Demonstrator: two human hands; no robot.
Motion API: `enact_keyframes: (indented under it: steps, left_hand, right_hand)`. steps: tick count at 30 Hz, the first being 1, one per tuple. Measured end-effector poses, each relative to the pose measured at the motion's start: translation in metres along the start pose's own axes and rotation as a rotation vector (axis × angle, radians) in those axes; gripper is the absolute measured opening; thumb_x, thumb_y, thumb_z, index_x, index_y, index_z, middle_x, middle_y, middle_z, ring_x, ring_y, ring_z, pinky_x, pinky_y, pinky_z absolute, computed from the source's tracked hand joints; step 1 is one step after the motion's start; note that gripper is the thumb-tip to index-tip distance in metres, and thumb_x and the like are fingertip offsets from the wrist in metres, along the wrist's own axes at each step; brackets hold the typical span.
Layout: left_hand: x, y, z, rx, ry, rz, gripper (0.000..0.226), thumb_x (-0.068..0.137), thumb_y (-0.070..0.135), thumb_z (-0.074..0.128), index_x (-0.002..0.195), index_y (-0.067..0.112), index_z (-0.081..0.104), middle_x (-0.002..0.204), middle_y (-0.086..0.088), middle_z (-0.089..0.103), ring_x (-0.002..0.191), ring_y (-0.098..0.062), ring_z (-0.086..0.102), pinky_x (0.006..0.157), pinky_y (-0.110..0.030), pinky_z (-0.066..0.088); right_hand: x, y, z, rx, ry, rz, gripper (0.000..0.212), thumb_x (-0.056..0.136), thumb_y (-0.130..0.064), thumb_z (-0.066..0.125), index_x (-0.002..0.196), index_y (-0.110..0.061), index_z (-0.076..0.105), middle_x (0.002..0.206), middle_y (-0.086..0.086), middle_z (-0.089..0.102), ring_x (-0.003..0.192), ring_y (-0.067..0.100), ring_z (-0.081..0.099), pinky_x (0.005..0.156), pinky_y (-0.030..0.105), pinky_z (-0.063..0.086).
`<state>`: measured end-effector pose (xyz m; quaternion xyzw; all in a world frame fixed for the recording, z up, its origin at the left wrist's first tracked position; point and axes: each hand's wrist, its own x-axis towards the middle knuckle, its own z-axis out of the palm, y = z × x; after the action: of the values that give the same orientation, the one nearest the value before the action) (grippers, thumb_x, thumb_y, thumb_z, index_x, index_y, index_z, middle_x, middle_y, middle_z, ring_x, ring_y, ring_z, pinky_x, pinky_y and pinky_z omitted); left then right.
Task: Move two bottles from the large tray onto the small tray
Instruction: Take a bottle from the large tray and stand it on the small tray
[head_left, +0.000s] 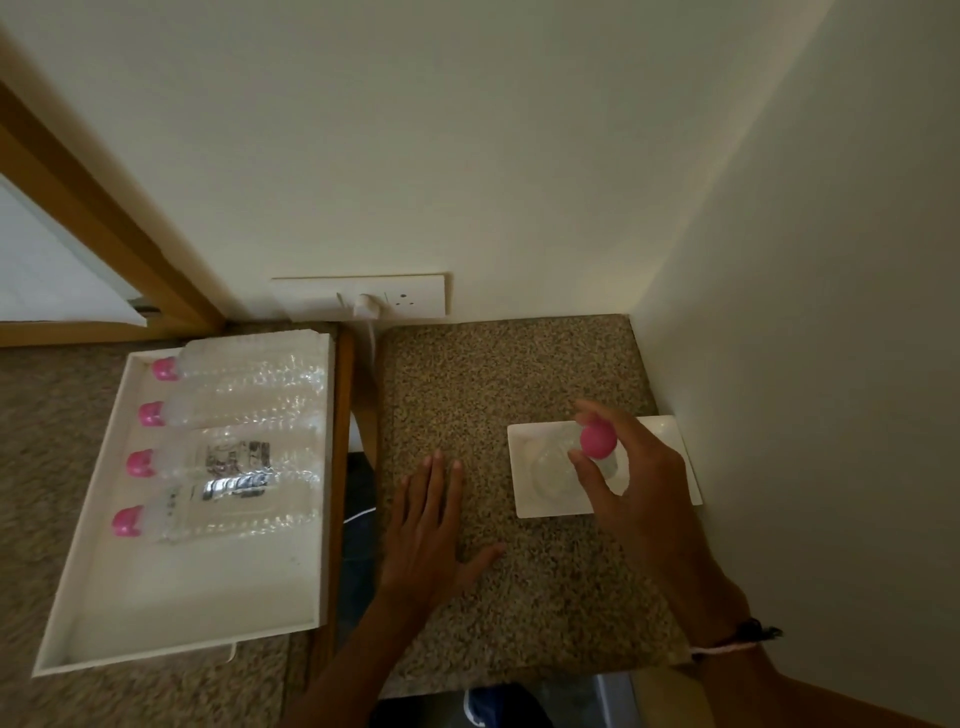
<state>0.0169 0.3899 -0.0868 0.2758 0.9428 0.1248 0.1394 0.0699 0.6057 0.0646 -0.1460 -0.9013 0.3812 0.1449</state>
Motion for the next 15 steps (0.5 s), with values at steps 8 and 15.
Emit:
enact_keyframes:
  steps: [8,15]
  left_hand:
    - [-0.01,0.001,-0.06,0.028,0.179,0.082,0.114,0.08,0.09,0.032,0.158,0.007,0.022,0.167,-0.02,0.021,0.155,-0.036,0.019,0.122,-0.061,0.03]
    - [-0.041,-0.046,-0.105,0.042,0.26,0.084,0.114,0.081,0.09,0.032,0.16,0.01,0.011,0.17,-0.017,0.009,0.158,-0.031,0.006,0.125,-0.06,0.024]
  right_hand:
    - [0.003,-0.044,0.0,-0.128,0.087,-0.066,0.069,0.076,-0.05,0.073,0.134,-0.017,0.053,0.144,0.007,0.053,0.129,0.024,0.052,0.097,0.03,0.048]
    - [-0.011,-0.101,0.039,-0.158,0.092,-0.133,0.077,0.076,-0.056,0.071,0.139,-0.019,0.049,0.151,0.006,0.043,0.144,0.022,0.035,0.109,0.055,0.041]
